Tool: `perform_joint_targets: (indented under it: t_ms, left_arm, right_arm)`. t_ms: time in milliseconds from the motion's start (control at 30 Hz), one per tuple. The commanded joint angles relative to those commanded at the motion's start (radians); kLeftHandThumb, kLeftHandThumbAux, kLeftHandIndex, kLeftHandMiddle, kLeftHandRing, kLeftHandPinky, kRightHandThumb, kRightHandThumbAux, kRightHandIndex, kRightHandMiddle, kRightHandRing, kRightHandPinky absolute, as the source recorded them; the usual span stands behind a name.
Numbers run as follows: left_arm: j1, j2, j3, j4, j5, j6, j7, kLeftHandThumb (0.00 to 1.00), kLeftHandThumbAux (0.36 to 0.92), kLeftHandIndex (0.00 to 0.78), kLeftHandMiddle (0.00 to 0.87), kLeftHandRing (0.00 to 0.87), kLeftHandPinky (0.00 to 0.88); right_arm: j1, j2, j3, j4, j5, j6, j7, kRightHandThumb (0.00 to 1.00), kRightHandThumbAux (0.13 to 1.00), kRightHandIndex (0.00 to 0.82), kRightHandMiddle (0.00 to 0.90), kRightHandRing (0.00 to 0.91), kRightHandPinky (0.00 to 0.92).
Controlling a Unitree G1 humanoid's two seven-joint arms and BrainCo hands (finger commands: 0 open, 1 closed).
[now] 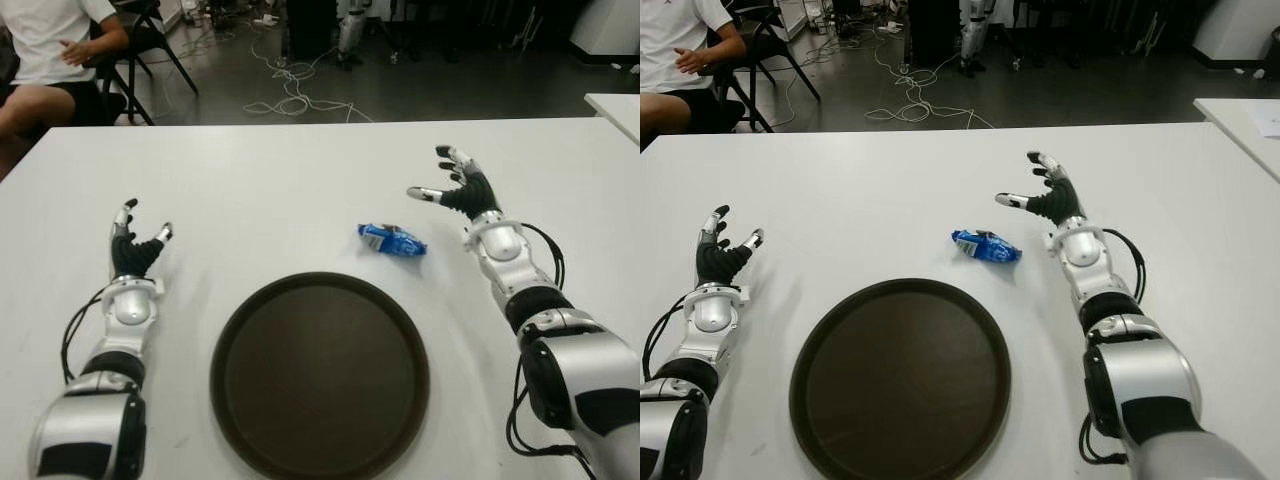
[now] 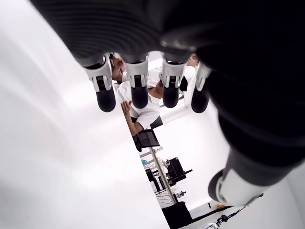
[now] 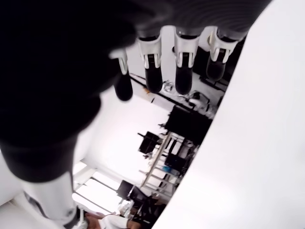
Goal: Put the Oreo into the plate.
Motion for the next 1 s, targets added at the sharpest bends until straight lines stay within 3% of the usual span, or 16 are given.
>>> perform_joint_targets:
  t_ms: [367,633,833,1000]
  left_arm:
    - [-0.001,-0.004,0.006,-0.001,-0.007,-0.005,-0.003,0.000,0.730,0.046,0.052,0.027,0.010]
    - [-0.002,-0.013,0.008,-0.003,-0.008,-0.006,0.000,0.000,0.745,0.044,0.048,0.023,0.002]
    - [-0.005,-0.017,0.005,-0.002,-0.004,-0.002,0.009,0.000,0.760,0.046,0.053,0.032,0.010]
    - [-0.006,-0.018,0.002,-0.002,0.000,-0.003,0.015,0.000,0.769,0.046,0.047,0.028,0.004]
  right_arm:
    - [0.006,-0.008,0.053,-0.024,-0.048,-0.016,-0.029,0.000,0.752,0.200,0.138,0.148,0.140]
    - [0.010,-0.017,0.106,-0.050,-0.112,-0.001,-0.084,0.000,0.753,0.148,0.109,0.116,0.106]
    - [-0.012,-0.033,0.190,-0.055,-0.209,0.097,-0.125,0.000,0.786,0.097,0.065,0.089,0.108]
    - [-0.032,-0.041,0.248,-0.060,-0.270,0.193,-0.108,0.000,0.822,0.117,0.069,0.078,0.086]
